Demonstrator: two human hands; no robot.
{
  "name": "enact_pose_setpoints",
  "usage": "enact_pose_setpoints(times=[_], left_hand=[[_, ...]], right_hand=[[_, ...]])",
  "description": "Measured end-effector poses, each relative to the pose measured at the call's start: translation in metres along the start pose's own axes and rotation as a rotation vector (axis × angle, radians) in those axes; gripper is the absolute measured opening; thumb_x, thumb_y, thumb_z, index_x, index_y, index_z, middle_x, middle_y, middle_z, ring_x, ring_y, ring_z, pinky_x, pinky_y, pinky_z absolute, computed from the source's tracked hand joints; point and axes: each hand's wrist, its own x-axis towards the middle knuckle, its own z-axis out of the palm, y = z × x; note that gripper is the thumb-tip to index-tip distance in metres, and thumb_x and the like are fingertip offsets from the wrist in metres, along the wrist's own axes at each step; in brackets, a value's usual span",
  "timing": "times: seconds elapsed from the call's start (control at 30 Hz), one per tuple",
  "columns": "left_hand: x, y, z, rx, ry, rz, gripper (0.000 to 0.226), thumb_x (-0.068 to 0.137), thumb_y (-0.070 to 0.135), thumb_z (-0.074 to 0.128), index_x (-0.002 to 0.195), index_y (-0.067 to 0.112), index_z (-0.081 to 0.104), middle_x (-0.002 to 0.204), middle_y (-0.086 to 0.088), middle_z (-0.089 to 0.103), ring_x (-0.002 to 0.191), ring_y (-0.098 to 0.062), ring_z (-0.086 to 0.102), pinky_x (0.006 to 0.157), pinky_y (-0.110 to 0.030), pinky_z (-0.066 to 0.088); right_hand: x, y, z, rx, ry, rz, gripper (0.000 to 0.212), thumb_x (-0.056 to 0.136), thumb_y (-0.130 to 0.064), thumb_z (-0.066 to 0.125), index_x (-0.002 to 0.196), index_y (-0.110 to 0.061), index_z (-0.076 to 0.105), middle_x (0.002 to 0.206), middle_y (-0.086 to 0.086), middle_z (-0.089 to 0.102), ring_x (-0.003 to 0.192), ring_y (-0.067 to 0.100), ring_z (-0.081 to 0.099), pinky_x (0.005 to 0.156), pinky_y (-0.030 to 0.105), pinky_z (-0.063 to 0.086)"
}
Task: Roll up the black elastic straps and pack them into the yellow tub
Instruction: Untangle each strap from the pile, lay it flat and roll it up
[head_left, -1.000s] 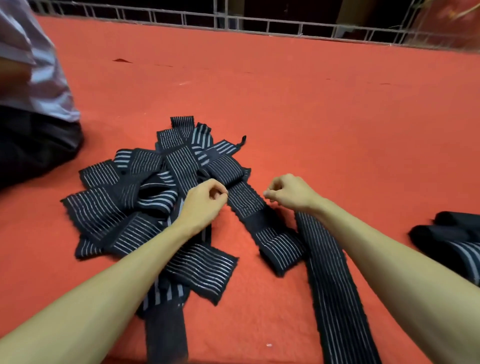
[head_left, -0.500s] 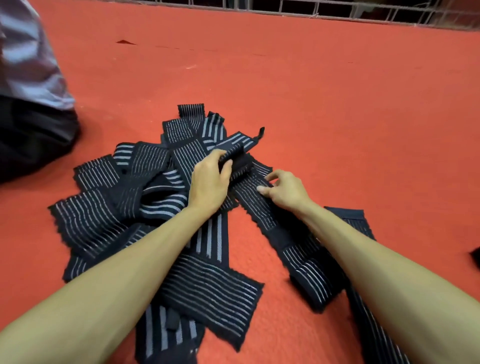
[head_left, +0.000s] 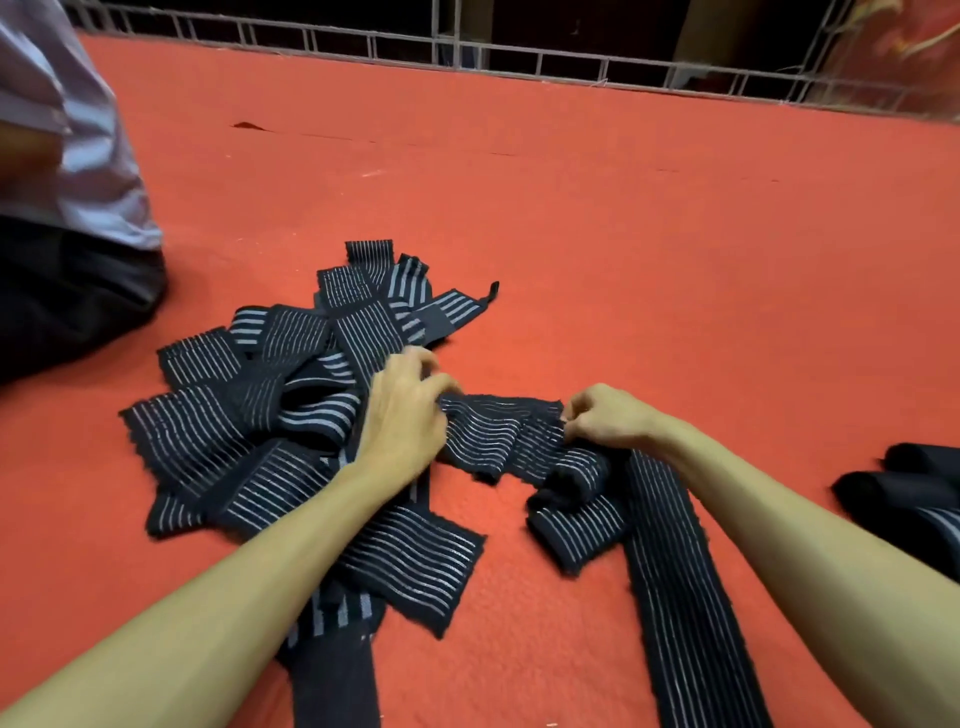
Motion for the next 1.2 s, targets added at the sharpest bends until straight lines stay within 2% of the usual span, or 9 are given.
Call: enact_pose_setpoints(times=[0.13, 0.2, 0.3, 0.43, 0.6, 0.77, 0.87, 1.0, 1.2], left_hand=[[-0.007, 0.023, 0.014, -0.198, -0.294, 0.08, 0.021, 0.095, 0.028, 0.055, 0.112, 0.019, 0.064, 0.111, 0.005, 0.059, 0.111, -0.014, 0.051, 0.1, -0.038, 0.04], [-0.011, 0.023, 0.027, -0.153, -0.347, 0.017, 0.032, 0.092, 0.043, 0.057, 0.118, 0.023, 0.06, 0.116, 0.007, 0.056, 0.114, -0.01, 0.046, 0.101, -0.033, 0.036], [-0.019, 0.019, 0.033, -0.244, -0.256, -0.029, 0.029, 0.089, 0.033, 0.064, 0.116, 0.023, 0.062, 0.113, 0.01, 0.059, 0.11, -0.009, 0.047, 0.1, -0.03, 0.036], [-0.018, 0.016, 0.032, -0.306, -0.159, -0.098, 0.021, 0.088, 0.013, 0.062, 0.109, 0.018, 0.067, 0.107, 0.007, 0.065, 0.104, -0.009, 0.055, 0.094, -0.024, 0.041], [-0.012, 0.015, 0.035, -0.336, -0.085, -0.222, 0.022, 0.088, 0.005, 0.058, 0.104, 0.016, 0.068, 0.104, 0.005, 0.066, 0.1, -0.011, 0.058, 0.09, -0.026, 0.045], [-0.012, 0.015, 0.038, -0.158, -0.132, -0.067, 0.04, 0.09, 0.004, 0.05, 0.122, 0.025, 0.063, 0.119, 0.008, 0.06, 0.109, -0.014, 0.052, 0.092, -0.035, 0.045], [-0.007, 0.021, 0.038, -0.022, -0.275, 0.05, 0.037, 0.097, 0.018, 0.045, 0.125, 0.034, 0.062, 0.139, 0.018, 0.047, 0.117, -0.012, 0.042, 0.097, -0.037, 0.041], [0.0, 0.027, 0.049, 0.148, -0.404, 0.193, 0.044, 0.093, 0.062, 0.038, 0.128, 0.044, 0.057, 0.139, 0.024, 0.047, 0.112, -0.012, 0.039, 0.09, -0.037, 0.035], [0.009, 0.023, 0.046, 0.385, -0.189, 0.522, 0.039, 0.094, 0.04, 0.035, 0.09, 0.029, 0.072, 0.085, 0.01, 0.069, 0.072, -0.018, 0.057, 0.06, -0.034, 0.038]], right_hand=[[0.005, -0.004, 0.011, -0.164, 0.225, -0.094, 0.022, 0.08, -0.018, 0.071, 0.102, -0.014, 0.069, 0.108, 0.012, 0.062, 0.104, 0.026, 0.057, 0.088, 0.025, 0.043], [0.009, -0.008, 0.017, -0.048, 0.258, -0.127, 0.021, 0.086, -0.022, 0.067, 0.104, -0.012, 0.069, 0.107, 0.008, 0.066, 0.103, 0.024, 0.059, 0.082, 0.023, 0.039], [0.016, -0.007, 0.037, 0.131, 0.22, -0.106, 0.024, 0.09, -0.032, 0.066, 0.106, -0.015, 0.067, 0.103, 0.003, 0.066, 0.097, 0.017, 0.058, 0.077, 0.021, 0.035], [0.016, 0.003, 0.064, 0.283, 0.396, -0.174, 0.005, 0.088, -0.024, 0.069, 0.09, -0.022, 0.064, 0.097, 0.0, 0.065, 0.091, 0.013, 0.056, 0.077, 0.024, 0.036], [0.013, 0.013, 0.063, 0.49, 0.45, -0.231, 0.017, 0.088, -0.011, 0.066, 0.075, -0.021, 0.06, 0.076, -0.006, 0.061, 0.069, 0.006, 0.052, 0.065, 0.016, 0.038], [0.008, 0.02, 0.052, 1.465, 0.462, -0.109, 0.03, 0.098, 0.0, 0.043, 0.072, -0.012, 0.052, 0.055, -0.007, 0.052, 0.045, 0.001, 0.043, 0.048, 0.013, 0.038], [0.007, 0.028, 0.046, 2.02, 0.46, -0.008, 0.024, 0.098, -0.004, 0.042, 0.078, -0.011, 0.052, 0.066, 0.004, 0.057, 0.053, 0.01, 0.051, 0.056, 0.019, 0.045], [0.001, 0.025, 0.046, 1.914, 0.435, -0.13, 0.019, 0.099, -0.013, 0.047, 0.081, -0.017, 0.05, 0.052, -0.008, 0.056, 0.04, 0.002, 0.047, 0.046, 0.016, 0.038], [-0.002, 0.028, 0.043, 1.798, 0.408, -0.102, 0.011, 0.084, -0.025, 0.068, 0.089, -0.017, 0.063, 0.041, -0.008, 0.044, 0.03, 0.001, 0.03, 0.035, 0.014, 0.029]])
